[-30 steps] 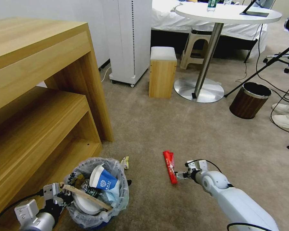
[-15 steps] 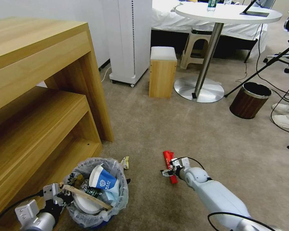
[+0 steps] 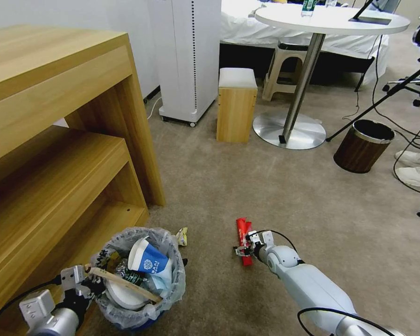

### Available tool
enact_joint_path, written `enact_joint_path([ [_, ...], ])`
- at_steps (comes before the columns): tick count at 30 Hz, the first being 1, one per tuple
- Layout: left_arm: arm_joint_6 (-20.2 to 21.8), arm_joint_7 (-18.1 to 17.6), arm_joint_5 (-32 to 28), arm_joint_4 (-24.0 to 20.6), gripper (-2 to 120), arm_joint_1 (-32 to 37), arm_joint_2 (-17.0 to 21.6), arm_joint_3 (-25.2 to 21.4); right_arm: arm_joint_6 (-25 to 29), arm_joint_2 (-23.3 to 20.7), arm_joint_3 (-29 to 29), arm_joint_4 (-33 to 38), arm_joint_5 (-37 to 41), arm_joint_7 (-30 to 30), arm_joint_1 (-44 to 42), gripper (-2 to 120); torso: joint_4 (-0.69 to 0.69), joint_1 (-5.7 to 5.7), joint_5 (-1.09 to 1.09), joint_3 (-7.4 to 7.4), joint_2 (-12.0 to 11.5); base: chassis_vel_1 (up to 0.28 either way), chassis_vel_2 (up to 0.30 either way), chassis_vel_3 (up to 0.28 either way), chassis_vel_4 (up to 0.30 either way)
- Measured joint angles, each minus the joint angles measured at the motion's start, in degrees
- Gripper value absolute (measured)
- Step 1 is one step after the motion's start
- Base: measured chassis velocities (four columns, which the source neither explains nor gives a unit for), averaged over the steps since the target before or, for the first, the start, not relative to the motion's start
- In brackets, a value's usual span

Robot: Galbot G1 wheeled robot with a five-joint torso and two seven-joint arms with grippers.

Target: Pick up the trash bin and place the garbage on the floor into it.

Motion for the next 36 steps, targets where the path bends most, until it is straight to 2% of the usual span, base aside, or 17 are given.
enact_joint_path([
  [3,-0.25,-0.01,0.08,0.03,1,0.09,-0.06,0.07,1.90,-0.41,0.06,-0.64,-0.56,-0.12,-0.41,59,-0.01,0.00,-0.01,-0.01,0.00,0.000,0.000,0.000,0.000],
  [6,-0.32,-0.01,0.10,0.04,1,0.10,-0.06,0.07,2.47,-0.65,0.11,-0.78,-0.76,-0.15,-0.60,54,-0.01,0.00,0.01,0.00,0.00,0.000,0.000,0.000,0.000],
  [7,-0.36,-0.04,0.11,0.06,1,0.09,-0.06,0.07,2.71,-0.89,0.19,-0.76,-0.94,-0.12,-0.77,48,0.02,0.00,0.03,0.00,0.00,0.000,0.000,0.000,0.000],
  [8,-0.44,-0.09,0.11,0.07,1,-0.01,-0.04,0.14,3.12,-1.25,0.30,-0.72,-1.36,-0.07,-1.07,37,0.02,0.00,0.03,0.01,0.00,0.000,0.000,0.000,0.000],
  [9,-0.44,-0.09,0.11,0.07,1,-0.01,-0.04,0.14,3.12,-1.25,0.30,-0.72,-1.36,-0.07,-1.07,37,0.02,0.00,0.03,0.01,0.00,0.000,0.000,0.000,0.000],
  [12,-0.62,-0.11,0.13,0.09,1,-0.02,-0.06,0.23,3.89,-1.83,0.59,-0.71,-1.84,-0.34,-1.66,17,0.02,0.00,0.04,0.01,0.00,0.000,0.000,0.000,0.000],
  [13,-0.62,-0.11,0.13,0.09,1,-0.02,-0.06,0.23,3.89,-1.83,0.59,-0.71,-1.84,-0.34,-1.66,17,0.02,0.00,0.04,0.01,0.00,0.000,0.000,0.000,0.000],
  [15,-0.65,-0.11,0.21,0.10,1,0.00,-0.08,0.31,4.78,-2.63,0.77,-0.51,-2.15,-1.07,-2.19,8,0.03,0.00,0.07,0.02,0.00,0.000,0.000,0.000,0.000],
  [20,-0.66,-0.12,0.29,0.34,1,-0.21,-0.07,0.43,5.76,-4.66,1.56,0.96,-2.31,-2.04,-3.50,7,-0.01,0.00,0.02,0.02,-0.01,0.000,0.000,0.000,0.000],
  [23,-0.69,-0.12,0.50,0.90,1,-0.43,0.00,0.65,7.26,-8.48,3.09,5.33,-1.84,-3.31,-5.96,7,-0.07,0.00,0.00,0.05,-0.03,0.000,0.000,0.000,0.000],
  [25,-0.69,-0.09,0.52,1.01,1,-0.50,0.03,0.69,7.71,-9.21,3.50,6.64,-1.63,-3.65,-6.40,7,-0.08,0.00,0.00,0.05,-0.03,0.000,0.000,0.000,0.000],
  [27,-0.73,-0.04,0.57,1.23,1,-0.74,0.24,0.80,9.56,-12.06,4.99,13.41,-0.52,-4.37,-8.29,7,-0.03,0.01,0.01,0.04,-0.03,0.000,0.000,0.000,0.000],
  [31,-0.73,-0.05,0.57,1.29,1,-0.89,0.39,0.88,10.13,-13.63,6.01,18.70,0.44,-4.49,-9.42,7,-0.01,0.01,0.01,0.03,-0.03,0.000,0.000,0.000,0.000],
  [36,-0.66,-0.04,0.72,1.13,1,-1.05,0.36,1.42,12.43,-16.32,7.04,30.80,1.84,-4.54,-10.52,7,0.00,0.00,0.02,0.02,-0.03,0.000,0.000,0.000,0.000],
])
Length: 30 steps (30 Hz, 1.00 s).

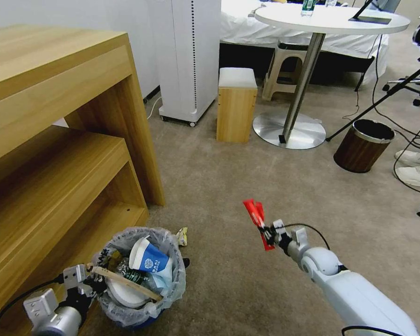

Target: Pick up the trash bin and place the garbage on the floor into it.

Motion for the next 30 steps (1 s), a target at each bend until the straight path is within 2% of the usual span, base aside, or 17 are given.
enact_joint_path([
  [2,0.01,0.00,0.07,-0.11,1,-0.03,-0.06,0.08,1.09,-0.47,-0.09,2.28,0.25,-0.10,0.04,7,0.00,0.00,0.00,0.00,0.00,0.000,0.000,0.000,0.000],
  [4,0.01,0.03,0.30,-0.26,1,-0.10,-0.26,0.23,2.85,-1.31,-0.61,7.55,0.10,-0.92,0.55,7,-0.01,0.00,0.00,0.00,0.01,0.000,0.000,0.000,0.000],
  [6,0.02,0.05,0.35,-0.28,1,-0.10,-0.32,0.27,3.30,-1.42,-0.79,9.01,0.05,-1.20,0.77,7,-0.01,0.00,0.01,-0.01,0.01,0.000,0.000,0.000,0.000],
  [8,0.07,0.07,0.52,-0.67,1,-0.01,-0.45,0.31,5.02,-2.25,-2.72,15.88,-0.76,-2.37,2.64,7,0.00,0.00,-0.01,-0.01,0.01,0.000,0.000,0.000,0.000],
  [9,0.07,0.07,0.52,-0.67,1,-0.01,-0.45,0.31,5.02,-2.25,-2.72,15.88,-0.76,-2.37,2.64,7,0.00,0.00,-0.01,-0.01,0.01,0.000,0.000,0.000,0.000],
  [12,0.41,0.09,0.71,-1.46,1,0.41,-0.35,0.44,9.89,-3.33,-7.93,20.73,-1.19,-3.86,6.81,7,0.00,0.00,-0.01,-0.01,0.02,0.000,0.000,0.000,0.000],
  [18,0.45,0.21,1.43,-2.42,1,1.18,-0.48,0.82,13.54,-3.35,-14.15,23.05,-0.77,-4.27,12.30,7,0.01,0.00,-0.03,-0.01,0.02,0.000,0.000,0.000,0.000],
  [19,0.49,0.22,1.54,-2.99,1,1.38,-0.57,0.82,15.17,-3.03,-17.22,23.17,-0.48,-4.63,14.55,7,0.01,0.00,0.01,-0.01,0.02,0.000,0.000,0.000,0.000],
  [21,0.52,0.22,1.55,-3.28,1,1.44,-0.62,0.80,15.41,-2.86,-18.14,23.16,-0.48,-5.02,15.33,7,0.01,0.00,-0.01,-0.01,0.02,0.000,0.000,0.000,0.000],
  [29,1.24,0.16,1.52,-5.92,1,2.29,-1.53,0.48,18.73,-1.50,-29.48,21.56,-0.29,-6.72,21.79,7,0.00,0.00,-0.02,-0.01,0.02,0.000,0.000,0.000,0.000],
  [30,1.24,0.16,1.52,-5.92,1,2.29,-1.53,0.48,18.73,-1.50,-29.48,21.56,-0.29,-6.72,21.79,7,0.00,0.00,-0.02,-0.01,0.02,0.000,0.000,0.000,0.000],
])
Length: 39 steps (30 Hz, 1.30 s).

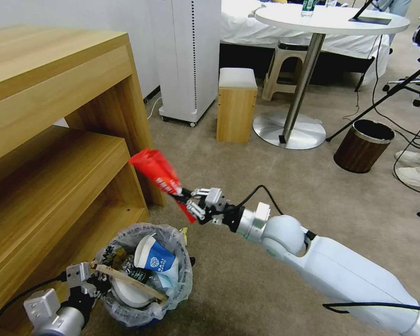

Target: Pick up the trash bin and place the garbage on the floor into it.

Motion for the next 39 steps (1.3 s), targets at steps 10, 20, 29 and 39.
enact_joint_path([
  [10,0.57,-0.22,-0.40,-2.54,1,0.93,-0.86,-0.82,3.31,2.27,-11.81,-5.52,-3.16,-1.21,3.87,7,0.00,0.00,0.02,0.00,0.00,0.000,0.000,0.000,0.000],
  [20,0.60,-0.26,-0.51,-2.83,1,1.00,-1.06,-0.91,4.53,3.64,-14.76,-8.86,-4.63,-1.82,4.36,7,0.00,0.00,0.02,0.00,0.00,0.000,0.000,0.000,0.000],
  [29,0.67,-0.36,-0.71,-2.54,1,0.73,-1.19,-0.95,4.92,3.61,-13.92,-9.94,-4.93,-4.76,4.00,26,0.00,0.00,0.02,0.00,0.00,0.000,0.000,0.000,0.000],
  [39,0.55,-0.22,0.12,-1.65,1,0.56,-2.06,-0.56,5.23,3.17,-12.61,-8.74,-4.46,-5.82,4.05,59,0.00,0.00,0.02,0.00,0.00,0.000,0.000,0.000,0.000],
])
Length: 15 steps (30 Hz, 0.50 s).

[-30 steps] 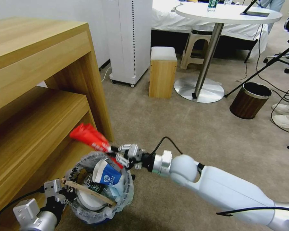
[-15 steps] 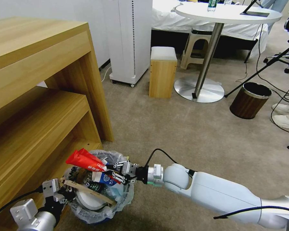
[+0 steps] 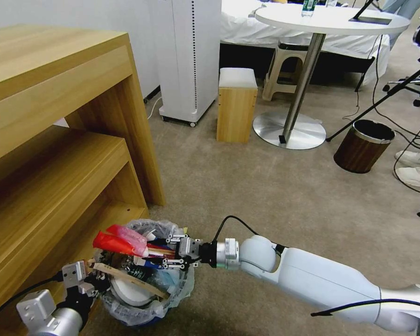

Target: Pick up the trash bin and place the garbage on the floor into it.

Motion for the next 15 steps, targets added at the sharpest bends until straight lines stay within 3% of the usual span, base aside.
enact_joint_path([
  [7,-0.15,0.06,0.09,0.87,1,-0.17,0.31,-0.12,0.18,-0.96,4.47,2.74,0.66,0.66,-2.30,84,0.00,0.00,0.01,0.00,0.00,0.000,0.000,0.000,0.000],
  [10,-0.18,0.05,0.03,1.31,1,-0.18,0.81,-0.39,-0.23,-2.12,10.48,4.64,1.67,2.97,-4.86,97,0.00,0.00,0.01,0.00,0.00,0.000,0.000,0.000,0.000],
  [15,-0.20,0.06,-0.22,1.53,1,-0.20,1.35,-0.47,-1.07,-3.03,17.30,4.78,3.28,6.68,-7.52,100,0.00,0.00,0.01,0.00,0.00,0.000,0.000,0.000,0.000],
])
